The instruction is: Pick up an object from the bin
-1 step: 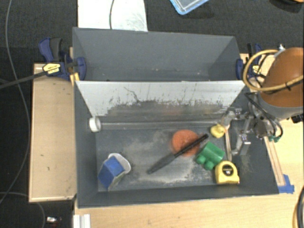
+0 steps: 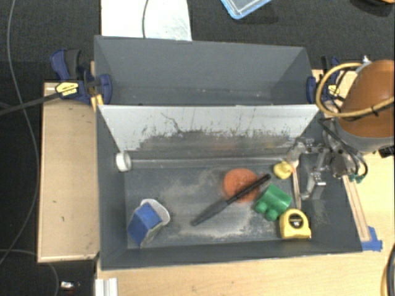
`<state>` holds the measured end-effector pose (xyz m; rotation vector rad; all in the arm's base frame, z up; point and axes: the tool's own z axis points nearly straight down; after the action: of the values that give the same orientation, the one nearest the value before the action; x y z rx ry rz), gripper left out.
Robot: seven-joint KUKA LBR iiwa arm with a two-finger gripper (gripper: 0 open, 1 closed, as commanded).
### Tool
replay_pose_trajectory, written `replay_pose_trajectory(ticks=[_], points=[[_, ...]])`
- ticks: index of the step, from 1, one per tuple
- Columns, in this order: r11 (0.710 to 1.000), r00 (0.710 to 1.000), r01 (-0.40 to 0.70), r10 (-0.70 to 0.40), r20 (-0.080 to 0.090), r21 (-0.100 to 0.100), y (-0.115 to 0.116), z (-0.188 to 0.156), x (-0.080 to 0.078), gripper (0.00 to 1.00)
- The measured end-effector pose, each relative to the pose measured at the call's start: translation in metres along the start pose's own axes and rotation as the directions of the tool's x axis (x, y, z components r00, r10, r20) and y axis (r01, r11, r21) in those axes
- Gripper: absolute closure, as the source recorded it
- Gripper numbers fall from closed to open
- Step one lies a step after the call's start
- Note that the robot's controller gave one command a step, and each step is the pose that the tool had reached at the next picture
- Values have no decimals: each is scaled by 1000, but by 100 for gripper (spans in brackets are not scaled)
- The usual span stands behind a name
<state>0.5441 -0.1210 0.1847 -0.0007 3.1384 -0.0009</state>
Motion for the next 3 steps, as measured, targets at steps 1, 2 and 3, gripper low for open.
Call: replay_pose_trajectory(ticks=[1,2,3], points=[[990,990,140,-140,4,0,62,70,-19,0],[959,959,284,-284,-3,-2,90,101,-24,0],[936,936,352,-352,10,5,137,79,-38,0]])
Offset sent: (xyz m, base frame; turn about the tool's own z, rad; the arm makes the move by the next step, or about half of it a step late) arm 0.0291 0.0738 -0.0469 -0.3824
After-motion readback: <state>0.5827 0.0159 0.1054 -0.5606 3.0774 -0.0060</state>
